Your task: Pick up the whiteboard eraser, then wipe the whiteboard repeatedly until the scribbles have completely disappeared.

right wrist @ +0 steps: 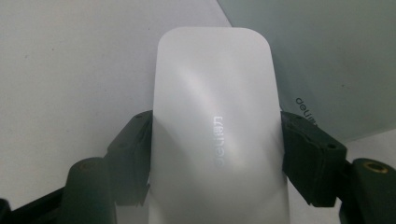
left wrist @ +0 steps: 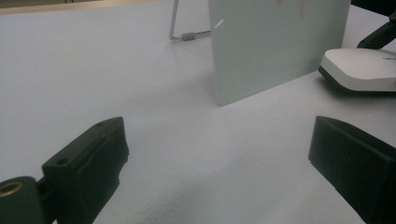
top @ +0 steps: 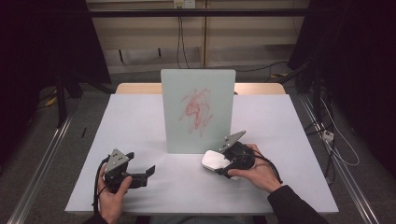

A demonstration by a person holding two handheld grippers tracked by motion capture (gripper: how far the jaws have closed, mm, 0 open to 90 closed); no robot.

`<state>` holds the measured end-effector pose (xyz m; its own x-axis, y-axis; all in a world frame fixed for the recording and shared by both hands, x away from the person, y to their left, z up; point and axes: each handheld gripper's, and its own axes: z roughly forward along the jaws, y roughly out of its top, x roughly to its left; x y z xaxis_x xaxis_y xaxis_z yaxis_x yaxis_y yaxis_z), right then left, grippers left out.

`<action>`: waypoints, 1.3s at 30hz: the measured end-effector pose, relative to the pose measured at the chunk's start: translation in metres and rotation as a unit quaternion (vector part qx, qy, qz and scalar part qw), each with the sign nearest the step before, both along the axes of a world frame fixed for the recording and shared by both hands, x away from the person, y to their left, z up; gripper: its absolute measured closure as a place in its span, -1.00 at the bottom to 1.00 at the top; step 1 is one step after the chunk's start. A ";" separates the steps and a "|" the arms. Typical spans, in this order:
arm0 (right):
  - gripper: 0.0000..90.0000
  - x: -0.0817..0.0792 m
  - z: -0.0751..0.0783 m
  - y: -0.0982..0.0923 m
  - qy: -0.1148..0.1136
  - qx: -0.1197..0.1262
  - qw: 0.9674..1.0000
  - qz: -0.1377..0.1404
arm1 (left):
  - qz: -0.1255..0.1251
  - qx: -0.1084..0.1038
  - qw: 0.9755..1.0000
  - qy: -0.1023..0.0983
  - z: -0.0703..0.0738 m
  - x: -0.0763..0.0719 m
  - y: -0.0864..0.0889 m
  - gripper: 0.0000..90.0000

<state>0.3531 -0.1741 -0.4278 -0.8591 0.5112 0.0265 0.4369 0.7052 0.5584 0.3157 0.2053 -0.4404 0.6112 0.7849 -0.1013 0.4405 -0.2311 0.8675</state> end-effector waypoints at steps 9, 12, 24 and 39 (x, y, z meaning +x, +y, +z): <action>-0.30 -0.005 0.006 -0.004 -0.019 0.016 1.000 -0.011 | 0.002 -0.001 1.000 0.000 -0.001 0.000 0.000 -0.90; -0.30 -0.007 0.008 -0.006 -0.023 0.024 0.999 -0.018 | 0.003 -0.004 1.000 0.003 -0.002 0.000 0.000 -0.90; -0.30 -0.014 0.013 -0.009 -0.039 0.046 0.998 -0.037 | -0.001 0.001 1.000 -0.001 -0.002 0.000 -0.002 -0.90; -0.30 -0.019 0.025 -0.014 -0.088 0.077 0.992 -0.052 | -0.002 0.004 1.000 0.002 -0.002 0.001 -0.001 -0.90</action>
